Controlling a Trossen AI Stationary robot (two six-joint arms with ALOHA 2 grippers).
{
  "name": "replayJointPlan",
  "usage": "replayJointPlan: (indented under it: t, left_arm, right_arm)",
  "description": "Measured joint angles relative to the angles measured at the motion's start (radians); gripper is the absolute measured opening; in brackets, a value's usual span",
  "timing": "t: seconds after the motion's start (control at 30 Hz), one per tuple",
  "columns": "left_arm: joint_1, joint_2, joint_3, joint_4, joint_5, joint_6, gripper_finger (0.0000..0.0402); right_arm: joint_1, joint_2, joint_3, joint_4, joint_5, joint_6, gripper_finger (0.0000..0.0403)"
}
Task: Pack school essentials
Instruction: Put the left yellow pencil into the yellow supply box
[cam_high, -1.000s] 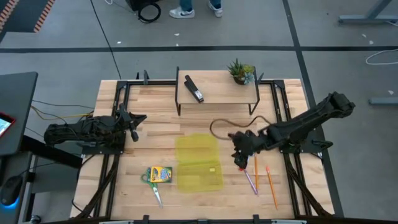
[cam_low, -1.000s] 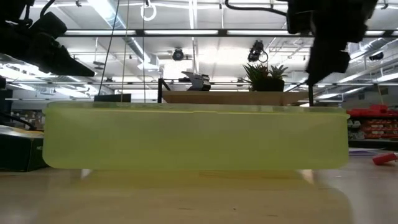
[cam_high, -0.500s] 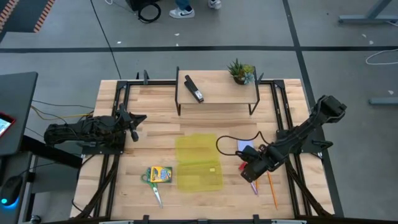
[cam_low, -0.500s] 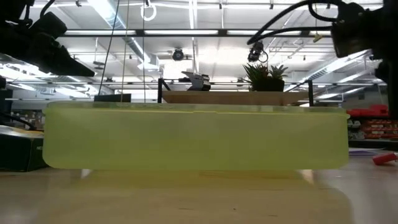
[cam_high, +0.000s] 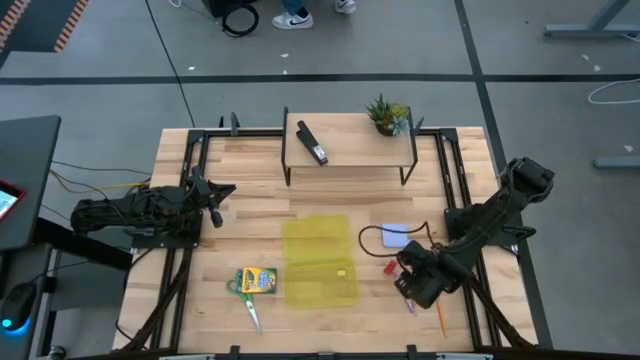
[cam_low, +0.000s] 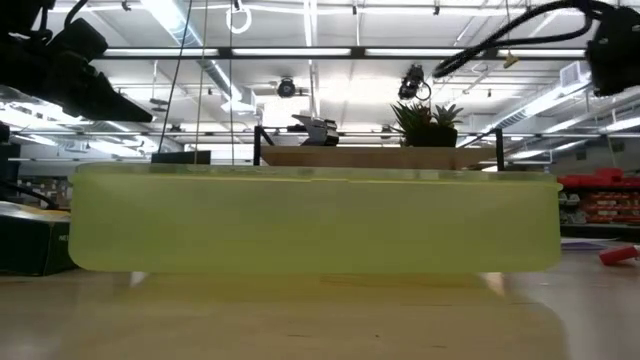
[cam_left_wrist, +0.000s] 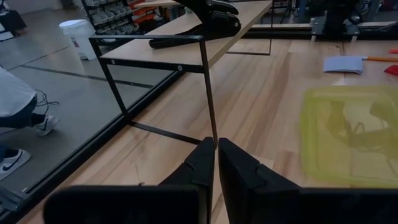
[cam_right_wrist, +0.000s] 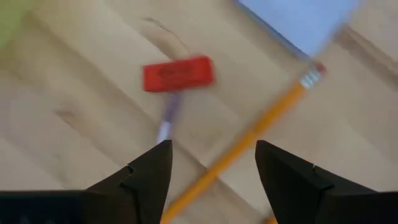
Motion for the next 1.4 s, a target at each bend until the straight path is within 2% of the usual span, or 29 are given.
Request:
replayJointPlan:
  t: [0.17, 0.4, 0.63, 0.97, 1.4]
  left_arm:
    - [0.0, 0.0, 0.0, 0.0, 0.0, 0.0, 0.0037]
    - [0.0, 0.0, 0.0, 0.0, 0.0, 0.0, 0.0036]
    - [0.0, 0.0, 0.0, 0.001, 0.0, 0.0, 0.0028]
    - [0.0, 0.0, 0.0, 0.001, 0.0, 0.0, 0.004]
    - [0.0, 0.0, 0.0, 0.001, 0.0, 0.0, 0.0032]
  right_arm:
    - [-0.024, -0.001, -0.009, -0.03, -0.138, 0.185, 0.0225]
    - [-0.123, -0.001, -0.039, -0.029, -0.158, 0.28, 0.0204]
    - [-0.193, -0.001, -0.099, 0.039, -0.164, 0.291, 0.02]
    - [-0.207, -0.001, -0.14, 0.077, -0.176, 0.306, 0.02]
    - [-0.211, -0.006, -0.184, 0.132, -0.18, 0.376, 0.02]
